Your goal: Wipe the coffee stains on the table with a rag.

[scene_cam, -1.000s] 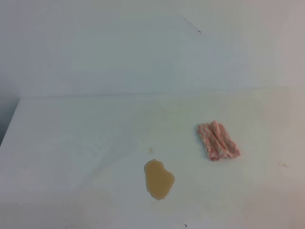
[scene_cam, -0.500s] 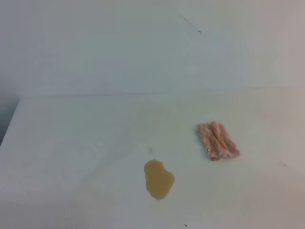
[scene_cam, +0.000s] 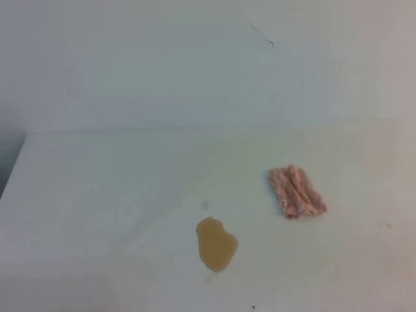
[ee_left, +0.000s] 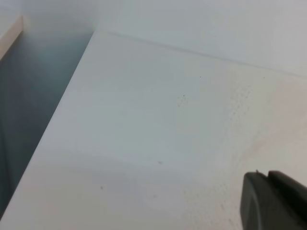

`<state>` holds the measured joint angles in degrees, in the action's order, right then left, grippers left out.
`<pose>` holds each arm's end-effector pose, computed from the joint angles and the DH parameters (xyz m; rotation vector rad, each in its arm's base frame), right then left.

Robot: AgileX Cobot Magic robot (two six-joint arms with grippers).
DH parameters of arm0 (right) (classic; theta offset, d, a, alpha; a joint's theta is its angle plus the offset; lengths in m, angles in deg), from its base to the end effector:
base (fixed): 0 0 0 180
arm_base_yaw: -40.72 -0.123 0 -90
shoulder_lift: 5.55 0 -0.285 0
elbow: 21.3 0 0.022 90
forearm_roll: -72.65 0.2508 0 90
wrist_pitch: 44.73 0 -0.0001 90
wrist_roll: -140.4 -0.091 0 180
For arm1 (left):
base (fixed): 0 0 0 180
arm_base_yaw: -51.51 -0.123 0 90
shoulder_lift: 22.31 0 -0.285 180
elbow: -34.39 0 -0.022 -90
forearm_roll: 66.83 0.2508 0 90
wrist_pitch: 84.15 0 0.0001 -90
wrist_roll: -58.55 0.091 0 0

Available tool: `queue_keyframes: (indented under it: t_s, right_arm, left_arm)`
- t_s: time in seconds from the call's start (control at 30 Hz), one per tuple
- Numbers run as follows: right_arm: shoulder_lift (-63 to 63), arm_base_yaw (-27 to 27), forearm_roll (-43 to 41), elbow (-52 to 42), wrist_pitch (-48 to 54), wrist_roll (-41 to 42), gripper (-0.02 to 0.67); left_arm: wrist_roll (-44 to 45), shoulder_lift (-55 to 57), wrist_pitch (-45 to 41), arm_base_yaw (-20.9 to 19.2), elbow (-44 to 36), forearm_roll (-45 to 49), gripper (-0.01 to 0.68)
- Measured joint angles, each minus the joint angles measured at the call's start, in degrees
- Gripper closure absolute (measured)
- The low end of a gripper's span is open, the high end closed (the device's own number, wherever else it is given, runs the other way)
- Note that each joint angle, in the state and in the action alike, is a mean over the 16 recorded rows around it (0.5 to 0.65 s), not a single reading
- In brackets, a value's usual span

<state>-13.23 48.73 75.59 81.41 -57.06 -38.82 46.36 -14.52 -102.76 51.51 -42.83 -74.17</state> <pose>0.0517 -0.0083 0.2320 0.1211 1.2629 -0.0960 0.0540 -0.0037 0.1841 -0.2730 1.7937 -0.2745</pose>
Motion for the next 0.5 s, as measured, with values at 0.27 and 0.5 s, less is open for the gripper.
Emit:
queue_keyframes:
  t_s: [0.27,0.5]
  right_arm:
    - [-0.7,0.0,-0.6,3.1,-7.8,-4.2,0.652]
    - [-8.0,0.0,-1.4,9.4,-5.0,-8.5,0.652]
  left_arm:
    - [0.0,0.0,0.0,0.0,0.0,0.0,0.674]
    - [0.0,-0.4,0.3,0.0,-0.8,0.0,0.673]
